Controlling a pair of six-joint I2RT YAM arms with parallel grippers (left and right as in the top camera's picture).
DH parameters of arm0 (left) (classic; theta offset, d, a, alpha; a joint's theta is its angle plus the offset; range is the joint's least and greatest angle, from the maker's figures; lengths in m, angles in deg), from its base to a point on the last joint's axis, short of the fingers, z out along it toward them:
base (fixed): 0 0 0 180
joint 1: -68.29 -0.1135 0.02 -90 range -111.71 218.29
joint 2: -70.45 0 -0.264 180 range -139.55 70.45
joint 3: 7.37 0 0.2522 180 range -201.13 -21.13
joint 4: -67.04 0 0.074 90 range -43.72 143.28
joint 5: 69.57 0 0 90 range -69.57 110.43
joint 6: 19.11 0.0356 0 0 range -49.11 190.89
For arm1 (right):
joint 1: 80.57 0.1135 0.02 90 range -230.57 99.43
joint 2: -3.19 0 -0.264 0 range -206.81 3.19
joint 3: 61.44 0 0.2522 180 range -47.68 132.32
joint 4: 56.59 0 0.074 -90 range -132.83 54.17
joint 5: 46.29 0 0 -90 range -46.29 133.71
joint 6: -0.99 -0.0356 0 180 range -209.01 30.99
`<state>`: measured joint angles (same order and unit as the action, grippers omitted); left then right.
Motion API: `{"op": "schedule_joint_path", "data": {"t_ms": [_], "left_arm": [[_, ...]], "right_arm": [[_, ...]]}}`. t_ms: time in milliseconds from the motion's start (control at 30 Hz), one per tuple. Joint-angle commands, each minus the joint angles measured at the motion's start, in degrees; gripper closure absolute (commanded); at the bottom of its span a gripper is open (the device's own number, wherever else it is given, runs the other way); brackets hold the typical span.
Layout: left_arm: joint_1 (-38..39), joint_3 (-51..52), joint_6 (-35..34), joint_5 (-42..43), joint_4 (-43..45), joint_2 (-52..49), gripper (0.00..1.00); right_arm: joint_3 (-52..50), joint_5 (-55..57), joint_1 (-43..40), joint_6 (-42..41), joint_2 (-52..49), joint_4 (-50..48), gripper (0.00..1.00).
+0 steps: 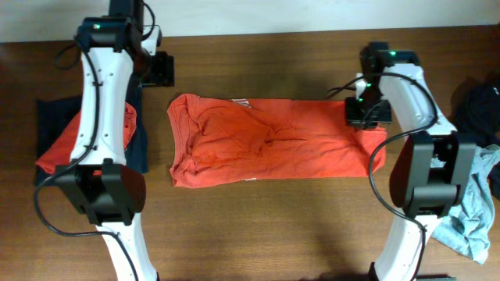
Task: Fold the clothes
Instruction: 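Fold the right end leftward over the strip with the right gripper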
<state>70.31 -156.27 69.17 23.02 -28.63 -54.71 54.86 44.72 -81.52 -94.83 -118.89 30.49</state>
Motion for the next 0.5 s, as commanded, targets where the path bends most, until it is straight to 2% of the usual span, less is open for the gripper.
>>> {"op": "schedule_joint_path", "data": {"t_ms": [0,233,467], "left_arm": [[-2.6,-1.1,0.1,-0.4,-0.8,6.1,0.29],[-9.5,-1.1,0.1,-0.4,-1.3,15.3,0.28],[-15.8,-1.1,0.0,-0.4,-1.3,21.6,0.27]], "right_arm": [[1.0,2.3,1.7,-2.2,2.1,-0.5,0.96],[1.3,1.9,4.7,-2.2,2.1,-1.3,0.96],[3.3,-5.5,11.1,-2.6,2.1,-2.5,0.96]]}}
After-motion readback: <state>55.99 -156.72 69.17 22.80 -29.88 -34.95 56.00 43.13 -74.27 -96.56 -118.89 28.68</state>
